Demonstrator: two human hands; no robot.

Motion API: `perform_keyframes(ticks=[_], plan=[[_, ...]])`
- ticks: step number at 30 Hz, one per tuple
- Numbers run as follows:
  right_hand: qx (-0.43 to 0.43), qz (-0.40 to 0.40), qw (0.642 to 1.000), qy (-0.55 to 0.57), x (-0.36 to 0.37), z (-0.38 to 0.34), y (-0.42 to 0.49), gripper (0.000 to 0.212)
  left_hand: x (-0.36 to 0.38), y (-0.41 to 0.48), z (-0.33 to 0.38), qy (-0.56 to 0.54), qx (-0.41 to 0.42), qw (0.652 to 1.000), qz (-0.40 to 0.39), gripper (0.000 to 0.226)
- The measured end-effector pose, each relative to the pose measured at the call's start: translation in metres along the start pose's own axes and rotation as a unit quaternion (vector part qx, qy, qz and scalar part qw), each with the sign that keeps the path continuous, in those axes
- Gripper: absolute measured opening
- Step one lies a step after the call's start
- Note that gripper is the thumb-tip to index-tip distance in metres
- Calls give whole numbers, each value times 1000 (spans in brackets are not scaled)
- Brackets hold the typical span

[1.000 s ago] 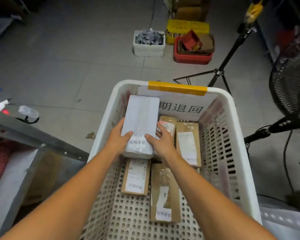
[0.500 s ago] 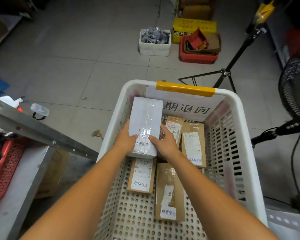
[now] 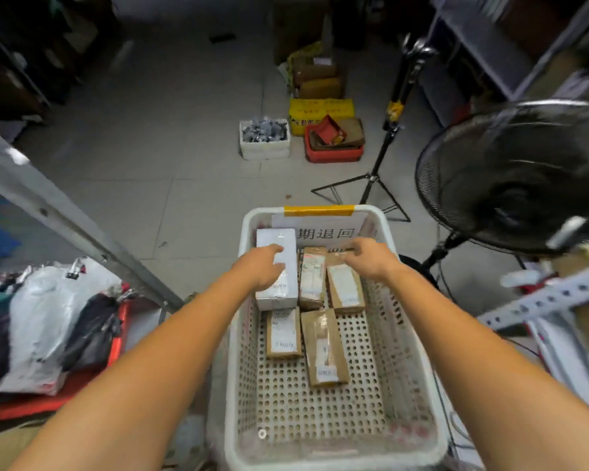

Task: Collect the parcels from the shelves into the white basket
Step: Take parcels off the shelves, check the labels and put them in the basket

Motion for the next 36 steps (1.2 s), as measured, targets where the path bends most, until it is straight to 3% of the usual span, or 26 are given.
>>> perform_keyframes(ticks=[6,13,19,23,25,30,36], plan=[[17,88,996,-31,-82,-8,-145,53,-57,-94,83,112,92,989,17,49],[21,154,988,-16,-117,7,-320,57,-84,-230,187,160,194,965,67,46],[33,191,981,2,-110,64,-477,54,-35,-352,278,216,289,931,60,37],[93,229,969,-21,-125,136,-584,52,17,-423,363,221,366,903,42,37],[138,267,953,-22,-142,178,-642,51,42,-456,410,212,404,889,40,38],[276,367,887,46,-171,291,-807,51,120,-539,540,256,524,812,8,41],[442,451,773,67,-167,378,-1000,44,212,-639,691,243,634,733,-39,41]])
Point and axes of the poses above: each hand's wrist, its own y-axis towards the middle knuckle, its own x-axis out of the palm, z = x × y, the point moved 10 cm from there along y, towards the middle knuckle, and after that the axes turned 3 degrees about y, right-handed, at the moved point
